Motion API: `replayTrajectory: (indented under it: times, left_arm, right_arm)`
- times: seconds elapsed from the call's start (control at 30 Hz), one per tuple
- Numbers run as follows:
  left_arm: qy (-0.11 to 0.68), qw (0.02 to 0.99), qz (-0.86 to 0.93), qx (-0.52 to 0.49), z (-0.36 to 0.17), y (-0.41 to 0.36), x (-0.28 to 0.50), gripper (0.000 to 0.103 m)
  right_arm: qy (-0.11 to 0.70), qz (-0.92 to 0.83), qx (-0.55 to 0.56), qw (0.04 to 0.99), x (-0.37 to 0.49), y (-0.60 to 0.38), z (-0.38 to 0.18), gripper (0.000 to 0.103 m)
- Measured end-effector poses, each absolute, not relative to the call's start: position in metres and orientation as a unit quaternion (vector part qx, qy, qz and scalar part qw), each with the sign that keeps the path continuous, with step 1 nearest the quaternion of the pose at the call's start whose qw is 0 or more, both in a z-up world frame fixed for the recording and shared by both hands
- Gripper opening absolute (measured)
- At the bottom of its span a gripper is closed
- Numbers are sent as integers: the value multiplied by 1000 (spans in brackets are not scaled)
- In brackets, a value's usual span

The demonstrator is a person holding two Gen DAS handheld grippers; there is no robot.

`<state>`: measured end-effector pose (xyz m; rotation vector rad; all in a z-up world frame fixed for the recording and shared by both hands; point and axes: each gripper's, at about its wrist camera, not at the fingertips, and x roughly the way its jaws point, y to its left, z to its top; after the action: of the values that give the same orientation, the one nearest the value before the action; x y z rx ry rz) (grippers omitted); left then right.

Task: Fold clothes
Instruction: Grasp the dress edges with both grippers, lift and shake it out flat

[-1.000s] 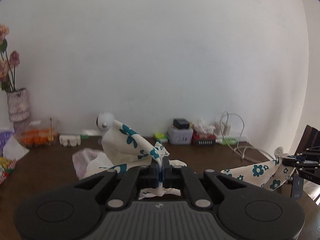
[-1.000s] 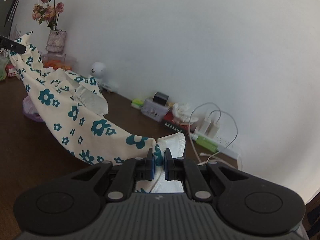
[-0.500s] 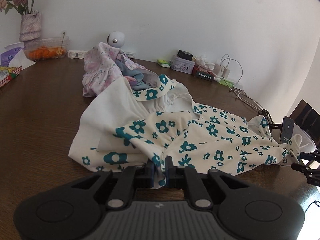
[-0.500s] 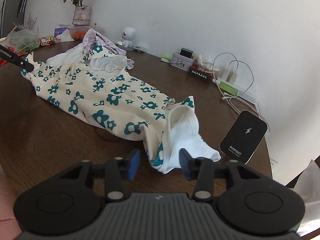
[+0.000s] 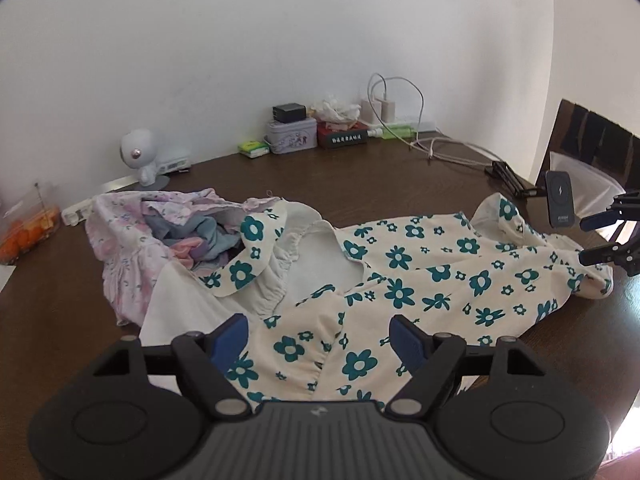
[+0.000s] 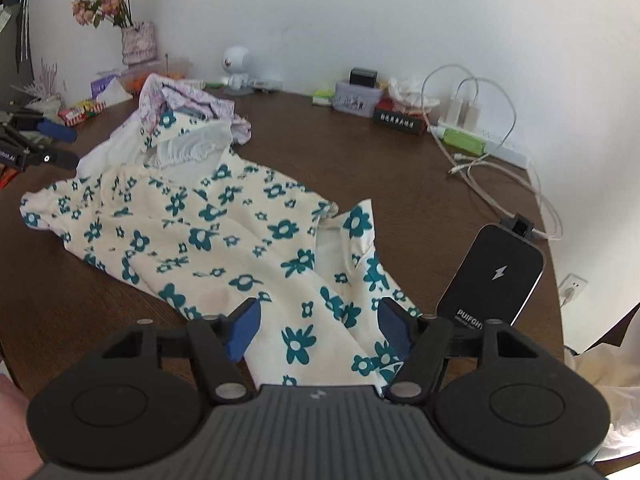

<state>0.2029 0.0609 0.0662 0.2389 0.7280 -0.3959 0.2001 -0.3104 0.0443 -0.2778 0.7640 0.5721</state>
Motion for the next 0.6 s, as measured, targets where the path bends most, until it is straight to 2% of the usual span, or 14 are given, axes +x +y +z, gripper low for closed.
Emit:
replayTrajectory:
  times: [0.17,0.43,0.53,0.6]
  left_arm:
    - [390,874,-233,171,38,44,245,76]
    - [419,830,-269,252,18,22,287,75]
    - [431,819,-273,264,13,18,297,65]
    - [442,810,-286,258,9,17,300,52]
  right_arm:
    - [418,301,-138,846,224,-319,20,60]
    - [443,335,-154,818,241,-322,11,60]
    - [451,339,-156,811,248,-320,9,58]
    - [454,342,-152,809,251,-320,8,57]
